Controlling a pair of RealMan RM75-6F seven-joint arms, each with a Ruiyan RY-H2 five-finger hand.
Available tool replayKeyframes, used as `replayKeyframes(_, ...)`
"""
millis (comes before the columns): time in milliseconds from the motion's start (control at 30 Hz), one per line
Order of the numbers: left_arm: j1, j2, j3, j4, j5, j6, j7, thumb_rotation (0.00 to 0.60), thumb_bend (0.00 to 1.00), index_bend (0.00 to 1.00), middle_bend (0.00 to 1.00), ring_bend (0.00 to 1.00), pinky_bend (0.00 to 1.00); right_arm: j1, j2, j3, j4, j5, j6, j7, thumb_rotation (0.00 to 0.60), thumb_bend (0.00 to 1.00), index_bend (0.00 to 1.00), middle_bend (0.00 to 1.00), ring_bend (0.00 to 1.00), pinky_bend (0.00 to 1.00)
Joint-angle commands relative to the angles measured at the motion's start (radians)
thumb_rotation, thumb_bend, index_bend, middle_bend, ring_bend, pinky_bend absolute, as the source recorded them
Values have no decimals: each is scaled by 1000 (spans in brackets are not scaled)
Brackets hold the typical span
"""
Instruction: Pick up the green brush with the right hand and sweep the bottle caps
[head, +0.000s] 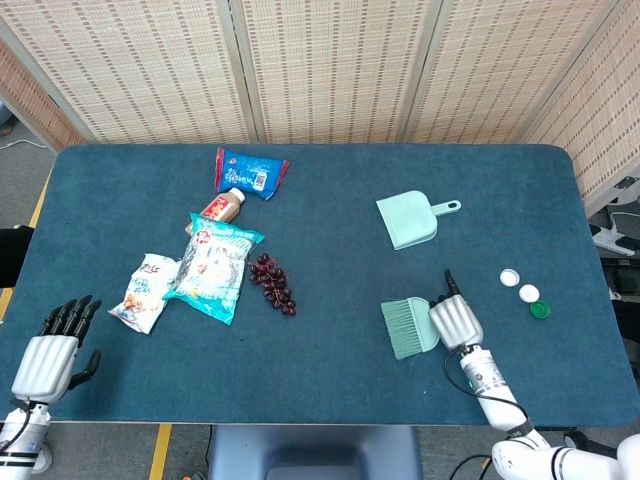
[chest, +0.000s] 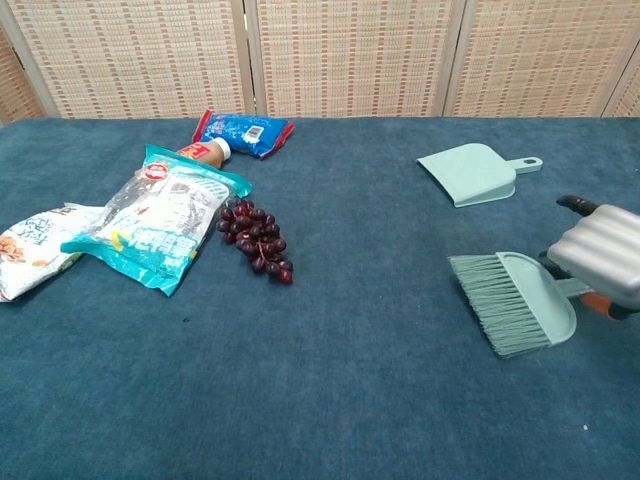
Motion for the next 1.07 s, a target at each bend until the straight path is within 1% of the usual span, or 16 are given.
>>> replayKeyframes(33, 0, 1, -1, 1, -2, -2, -1, 600, 427, 0, 0, 0, 112, -7, 7, -7, -5, 4, 8, -16, 600, 438, 84, 351, 278, 0)
replayKeyframes(100, -1, 0, 0, 2, -4, -5, 0, 600, 428, 0, 0, 0, 112, -13, 21, -8, -35, 35, 13, -66, 600, 370, 2, 192, 178, 0)
replayKeyframes(133, -2, -1, 0, 1, -3, -6, 0, 600, 427, 0, 0, 0, 112, -16, 30, -8, -53, 45, 17, -81, 600, 340, 0, 122, 133, 0)
replayKeyframes(200, -2, -1, 0, 0, -3, -7, 1, 600, 426, 0, 0, 0, 113, -26, 54, -9, -95, 61, 32, -99, 600, 302, 0, 42, 79, 0)
replayKeyframes(233, -2, 1, 0, 1, -4, -7, 0, 600, 427, 0, 0, 0, 113, -32, 66, -11, -112, 65, 41, -101, 600, 287, 0, 20, 61, 0)
replayKeyframes(333, -1, 3, 1, 12, -2, -7, -12, 600, 427, 0, 0, 0, 113, -53, 108, -14, -168, 54, 79, -70, 600, 269, 0, 1, 28, 0)
replayKeyframes(433, 0, 2, 3, 15, 4, -4, -18, 600, 428, 0, 0, 0, 113, -83, 165, -20, -238, 26, 122, 12, 600, 257, 0, 0, 3, 0)
replayKeyframes(533, 2, 0, 4, 19, 19, 10, -26, 600, 427, 0, 0, 0, 112, -135, 242, -35, -322, -59, 207, 172, 600, 252, 0, 0, 0, 0)
replayKeyframes(567, 4, -2, 4, 22, 28, 18, -30, 600, 427, 0, 0, 0, 113, -166, 270, -49, -339, -113, 263, 245, 600, 252, 0, 0, 0, 0)
replayKeyframes(633, 5, -6, 6, 29, 42, 30, -35, 600, 427, 0, 0, 0, 113, -224, 293, -77, -327, -191, 362, 340, 600, 252, 0, 0, 0, 0)
replayKeyframes(667, 3, -12, 5, 31, 54, 36, -35, 600, 427, 0, 0, 0, 113, -267, 296, -94, -311, -220, 420, 402, 600, 252, 0, 0, 0, 0)
replayKeyframes(700, 2, -14, 6, 34, 62, 42, -35, 600, 428, 0, 0, 0, 113, -295, 296, -107, -296, -236, 452, 451, 600, 252, 0, 0, 0, 0)
replayKeyframes(767, 2, -18, 8, 43, 82, 56, -41, 600, 427, 0, 0, 0, 99, -342, 297, -127, -262, -242, 483, 539, 600, 252, 0, 0, 0, 0)
replayKeyframes(833, 4, -20, 11, 49, 98, 68, -54, 600, 427, 0, 0, 0, 80, -342, 334, -146, -271, -270, 466, 560, 600, 252, 0, 0, 0, 0)
replayKeyframes(900, 4, -22, 9, 55, 96, 70, -57, 600, 428, 0, 0, 0, 72, -353, 342, -126, -271, -289, 502, 602, 600, 252, 0, 0, 0, 0)
replayKeyframes(1067, -3, -26, 9, 54, 96, 58, -57, 600, 428, 0, 0, 0, 72, -368, 364, -104, -263, -301, 508, 682, 600, 252, 0, 0, 0, 0)
